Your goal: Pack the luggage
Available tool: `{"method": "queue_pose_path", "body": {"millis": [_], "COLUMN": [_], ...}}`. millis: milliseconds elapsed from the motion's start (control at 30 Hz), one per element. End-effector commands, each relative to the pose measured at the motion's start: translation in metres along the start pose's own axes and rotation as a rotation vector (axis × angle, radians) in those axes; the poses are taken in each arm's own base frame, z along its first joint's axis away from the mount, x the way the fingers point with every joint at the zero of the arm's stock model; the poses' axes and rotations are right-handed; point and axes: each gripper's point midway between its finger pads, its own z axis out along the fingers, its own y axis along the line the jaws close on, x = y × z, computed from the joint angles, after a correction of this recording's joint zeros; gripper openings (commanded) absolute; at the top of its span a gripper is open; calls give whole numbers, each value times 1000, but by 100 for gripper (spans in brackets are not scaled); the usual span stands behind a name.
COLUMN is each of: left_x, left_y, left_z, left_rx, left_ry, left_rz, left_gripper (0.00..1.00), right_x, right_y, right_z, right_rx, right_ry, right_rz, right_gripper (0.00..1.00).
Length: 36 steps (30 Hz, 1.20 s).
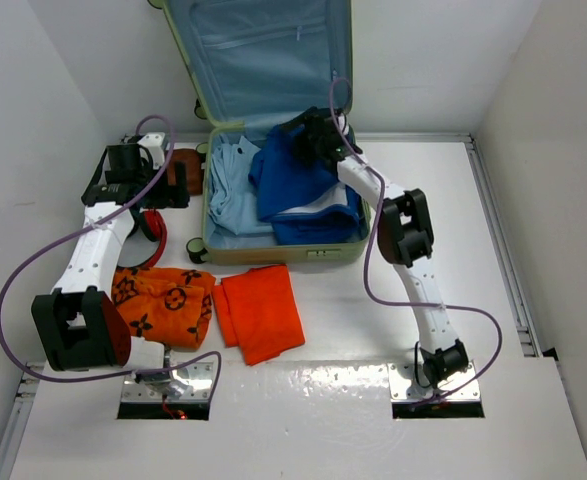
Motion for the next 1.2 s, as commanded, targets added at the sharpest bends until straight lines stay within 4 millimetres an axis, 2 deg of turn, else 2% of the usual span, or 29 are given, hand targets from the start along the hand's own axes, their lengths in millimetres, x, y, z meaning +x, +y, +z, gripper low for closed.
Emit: {"method": "queue_pose_path", "body": {"millis": [0, 67, 100, 167, 200, 233, 267, 300, 333, 400, 433, 467, 500, 567, 600, 667, 700, 767, 800, 933, 967, 1000, 1067, 1100, 1167], "left_x": [-27, -29, -31, -37, -39, -39, -41, -41, -43, -43, -45, -41, -43, -44, -44, -44, -44, -44, -41, -39, -39, -36, -38, -31, -29], "left_y": [-10, -12, -14, -16, -19, -21, -21, -21, -21, -23, -23, -21, -20, -17, -15, -13, -11, -9, -7, -1, 2, 4, 13, 16, 26], "left_z": [-12, -15, -18, -24, -27, -27, -30, -30, -34, -34, -37, -35, -38, -41, -41, -41, -44, -44, -44, -44, -44, -45, -45, -36, -33], "left_rx": [37, 46, 57, 65, 78, 87, 87, 87, 86, 95, 95, 85, 74, 52, 42, 29, 16, 3, -8, -43, -59, -73, -125, -135, -195], "left_ry": [-76, -85, -96, -117, -126, -127, -136, -136, -146, -147, -156, -146, -155, -163, -163, -162, -162, -162, -152, -142, -142, -131, -125, -88, -71], "left_rz": [14, 26, 29, 41, 44, 44, 46, 46, 48, 49, 50, 48, 49, 39, 38, 37, 36, 35, 33, 11, 10, -6, -24, -27, -53], "left_gripper": [100, 100, 100, 100, 100, 100, 100, 100, 100, 100, 100, 100, 100, 100, 100, 100, 100, 100, 100, 100, 100, 100, 100, 100, 100], "right_x": [-47, -41, -46, -35, -40, -40, -41, -43, -40, -43, -42, -47, -44, -54, -55, -53, -40, -39, -31, -21, -11, -10, 3, 8, 17], "right_y": [65, 84, 86, 100, 112, 110, 121, 117, 109, 96, 72, 63, 37, 12, -15, -37, -62, -80, -102, -139, -159, -163, -188, -191, -194], "right_z": [-31, -41, -53, -71, -91, -97, -116, -129, -139, -149, -152, -152, -151, -153, -154, -157, -161, -164, -166, -169, -164, -170, -170, -173, -177], "right_rx": [-175, -271, -289, -395, -449, -463, -502, -520, -495, -469, -391, -358, -275, -154, -51, 27, 78, 153, 190, 314, 363, 400, 453, 458, 447], "right_ry": [-107, -56, -46, 38, 49, 60, 72, 59, 77, 66, 99, 82, 116, 100, 135, 164, 230, 236, 273, 339, 387, 434, 524, 552, 593], "right_rz": [-71, -145, -181, -256, -354, -398, -457, -611, -659, -814, -896, -982, -1007, -1090, -1090, -1116, -1131, -1144, -1144, -1197, -1190, -1179, -1158, -1153, -1138], "right_gripper": [93, 93, 90, 85, 81, 69, 62, 53, 34, 17, 11, 0, 0, 0, 0, 0, 0, 0, 0, 0, 0, 0, 0, 0, 0]}}
